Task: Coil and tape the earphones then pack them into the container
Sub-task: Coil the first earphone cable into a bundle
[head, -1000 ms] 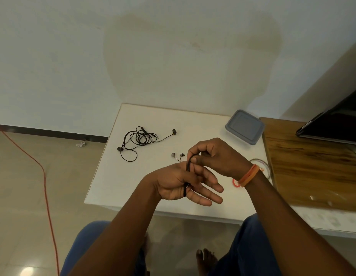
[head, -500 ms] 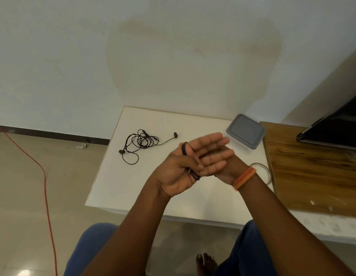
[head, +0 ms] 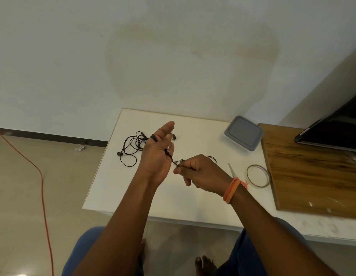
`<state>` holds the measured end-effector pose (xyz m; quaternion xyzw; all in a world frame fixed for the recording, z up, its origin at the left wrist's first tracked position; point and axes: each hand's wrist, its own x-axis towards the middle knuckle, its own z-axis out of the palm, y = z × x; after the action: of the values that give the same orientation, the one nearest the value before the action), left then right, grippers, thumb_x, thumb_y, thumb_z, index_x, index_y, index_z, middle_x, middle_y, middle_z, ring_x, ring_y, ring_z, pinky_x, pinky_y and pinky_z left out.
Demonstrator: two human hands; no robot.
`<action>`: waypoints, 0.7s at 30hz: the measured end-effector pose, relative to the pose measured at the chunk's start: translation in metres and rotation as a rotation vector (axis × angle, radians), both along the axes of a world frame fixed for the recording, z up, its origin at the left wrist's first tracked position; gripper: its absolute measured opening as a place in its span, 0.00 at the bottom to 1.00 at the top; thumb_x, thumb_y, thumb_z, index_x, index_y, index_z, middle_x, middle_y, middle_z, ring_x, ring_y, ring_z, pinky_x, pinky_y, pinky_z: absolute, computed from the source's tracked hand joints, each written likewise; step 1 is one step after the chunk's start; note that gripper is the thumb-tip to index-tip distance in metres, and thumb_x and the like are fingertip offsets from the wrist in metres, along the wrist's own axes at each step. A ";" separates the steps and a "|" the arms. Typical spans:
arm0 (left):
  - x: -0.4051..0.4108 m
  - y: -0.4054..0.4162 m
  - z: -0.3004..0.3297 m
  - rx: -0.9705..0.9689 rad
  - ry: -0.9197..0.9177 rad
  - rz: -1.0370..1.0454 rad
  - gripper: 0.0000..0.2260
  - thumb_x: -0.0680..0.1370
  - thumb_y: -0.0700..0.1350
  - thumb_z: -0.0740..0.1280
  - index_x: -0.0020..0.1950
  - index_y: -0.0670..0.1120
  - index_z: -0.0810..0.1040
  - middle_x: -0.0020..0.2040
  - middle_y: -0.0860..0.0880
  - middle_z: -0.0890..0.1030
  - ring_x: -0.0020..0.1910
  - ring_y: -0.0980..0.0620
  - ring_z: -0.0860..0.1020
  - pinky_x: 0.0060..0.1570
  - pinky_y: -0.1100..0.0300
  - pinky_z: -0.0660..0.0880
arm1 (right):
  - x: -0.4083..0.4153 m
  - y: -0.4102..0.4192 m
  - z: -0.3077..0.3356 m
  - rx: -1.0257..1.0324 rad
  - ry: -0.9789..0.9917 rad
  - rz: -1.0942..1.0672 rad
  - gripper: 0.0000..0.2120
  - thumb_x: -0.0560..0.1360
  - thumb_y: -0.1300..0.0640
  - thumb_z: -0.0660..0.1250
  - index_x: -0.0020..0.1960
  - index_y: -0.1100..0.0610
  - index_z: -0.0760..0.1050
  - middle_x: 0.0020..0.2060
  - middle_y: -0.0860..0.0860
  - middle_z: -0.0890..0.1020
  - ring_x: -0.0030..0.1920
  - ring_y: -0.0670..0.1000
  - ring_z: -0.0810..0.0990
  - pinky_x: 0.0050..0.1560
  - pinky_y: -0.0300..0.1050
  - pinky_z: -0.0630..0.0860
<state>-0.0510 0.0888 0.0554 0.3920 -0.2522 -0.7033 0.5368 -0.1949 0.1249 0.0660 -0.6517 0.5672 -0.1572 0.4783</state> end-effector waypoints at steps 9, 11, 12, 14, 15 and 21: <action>0.000 -0.006 -0.019 0.021 -0.266 0.052 0.15 0.83 0.35 0.58 0.62 0.52 0.76 0.67 0.53 0.76 0.56 0.62 0.61 0.66 0.64 0.63 | 0.001 0.006 0.004 -0.346 0.168 0.148 0.11 0.80 0.55 0.63 0.51 0.56 0.83 0.37 0.46 0.83 0.34 0.42 0.77 0.42 0.45 0.79; -0.006 -0.003 -0.021 -0.039 -0.422 -0.076 0.14 0.83 0.36 0.58 0.62 0.50 0.76 0.64 0.53 0.78 0.62 0.58 0.74 0.58 0.68 0.69 | -0.007 0.002 0.005 -0.408 0.203 0.137 0.09 0.78 0.55 0.65 0.51 0.53 0.84 0.37 0.42 0.82 0.35 0.41 0.77 0.42 0.49 0.79; -0.010 0.000 -0.022 -0.052 -0.464 -0.152 0.13 0.83 0.37 0.59 0.62 0.50 0.76 0.63 0.53 0.78 0.64 0.57 0.74 0.56 0.66 0.70 | -0.012 0.000 0.005 -0.428 0.211 0.132 0.07 0.77 0.55 0.66 0.49 0.51 0.84 0.36 0.40 0.81 0.35 0.41 0.77 0.42 0.50 0.79; -0.016 0.007 -0.023 -0.057 -0.504 -0.303 0.11 0.84 0.41 0.59 0.64 0.48 0.75 0.62 0.49 0.80 0.63 0.53 0.77 0.56 0.61 0.73 | -0.021 -0.004 0.007 -0.447 0.190 0.111 0.03 0.73 0.54 0.71 0.45 0.50 0.83 0.35 0.41 0.82 0.36 0.42 0.79 0.41 0.52 0.79; -0.017 0.010 -0.023 -0.061 -0.503 -0.369 0.12 0.84 0.44 0.57 0.65 0.47 0.74 0.61 0.46 0.81 0.59 0.50 0.79 0.57 0.58 0.74 | -0.025 -0.006 0.007 -0.452 0.168 0.096 0.02 0.71 0.53 0.73 0.43 0.50 0.83 0.35 0.42 0.83 0.36 0.43 0.80 0.41 0.52 0.79; -0.022 0.027 -0.011 -0.068 -0.388 -0.697 0.28 0.83 0.62 0.47 0.64 0.46 0.78 0.55 0.43 0.84 0.51 0.40 0.84 0.59 0.42 0.77 | -0.044 -0.011 0.017 -0.486 0.056 -0.061 0.08 0.64 0.56 0.80 0.39 0.56 0.83 0.32 0.45 0.83 0.34 0.43 0.81 0.38 0.36 0.77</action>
<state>-0.0728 0.1155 0.0439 0.3904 -0.4900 -0.7474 0.2210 -0.2394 0.1141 0.0833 -0.7342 0.5454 -0.2851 0.2867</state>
